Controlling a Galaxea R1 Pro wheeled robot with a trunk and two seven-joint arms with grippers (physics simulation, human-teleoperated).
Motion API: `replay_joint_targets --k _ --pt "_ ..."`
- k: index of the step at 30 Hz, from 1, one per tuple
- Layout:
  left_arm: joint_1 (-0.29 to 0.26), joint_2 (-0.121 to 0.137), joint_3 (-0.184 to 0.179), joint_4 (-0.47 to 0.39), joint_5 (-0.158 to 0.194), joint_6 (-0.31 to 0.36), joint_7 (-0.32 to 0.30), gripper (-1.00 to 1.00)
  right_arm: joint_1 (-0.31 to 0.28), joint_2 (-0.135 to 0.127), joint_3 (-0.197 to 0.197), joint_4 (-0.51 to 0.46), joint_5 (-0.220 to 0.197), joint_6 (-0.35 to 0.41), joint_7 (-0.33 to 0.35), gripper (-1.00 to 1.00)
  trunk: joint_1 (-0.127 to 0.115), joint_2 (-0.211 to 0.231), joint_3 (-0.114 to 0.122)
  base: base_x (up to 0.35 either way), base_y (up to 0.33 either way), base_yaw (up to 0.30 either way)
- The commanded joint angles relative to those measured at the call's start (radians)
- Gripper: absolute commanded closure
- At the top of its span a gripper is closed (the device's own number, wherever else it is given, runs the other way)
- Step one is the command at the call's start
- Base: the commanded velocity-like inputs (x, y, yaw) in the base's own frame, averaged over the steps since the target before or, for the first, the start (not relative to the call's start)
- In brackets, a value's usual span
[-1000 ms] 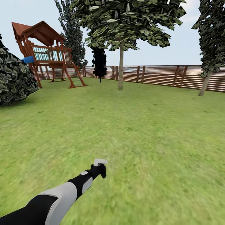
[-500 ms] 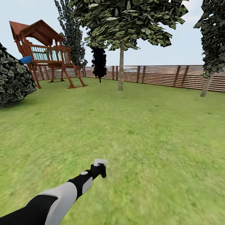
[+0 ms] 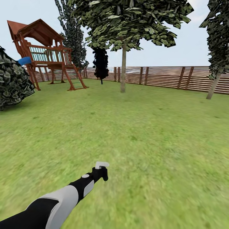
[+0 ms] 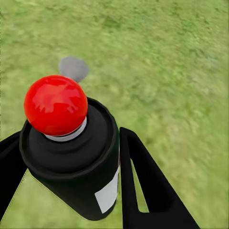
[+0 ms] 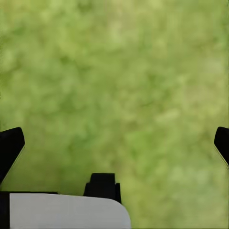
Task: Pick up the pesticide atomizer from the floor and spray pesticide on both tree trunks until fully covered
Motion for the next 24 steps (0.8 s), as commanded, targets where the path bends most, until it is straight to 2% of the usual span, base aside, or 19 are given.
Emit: replay_joint_targets --k 1,24 --pt "-0.001 0.0 -0.005 0.001 0.005 -0.004 -0.002 1.0 -0.002 0.0 0.001 0.004 -0.002 -0.007 0.004 -1.0 0.001 0.0 -0.001 0.35 0.0 0.0" --pt "-0.001 -0.001 -0.005 0.002 0.006 -0.004 -0.003 1.0 -0.002 0.001 0.001 0.005 -0.003 -0.007 0.004 -1.0 0.001 0.0 -0.001 0.35 0.0 0.0"
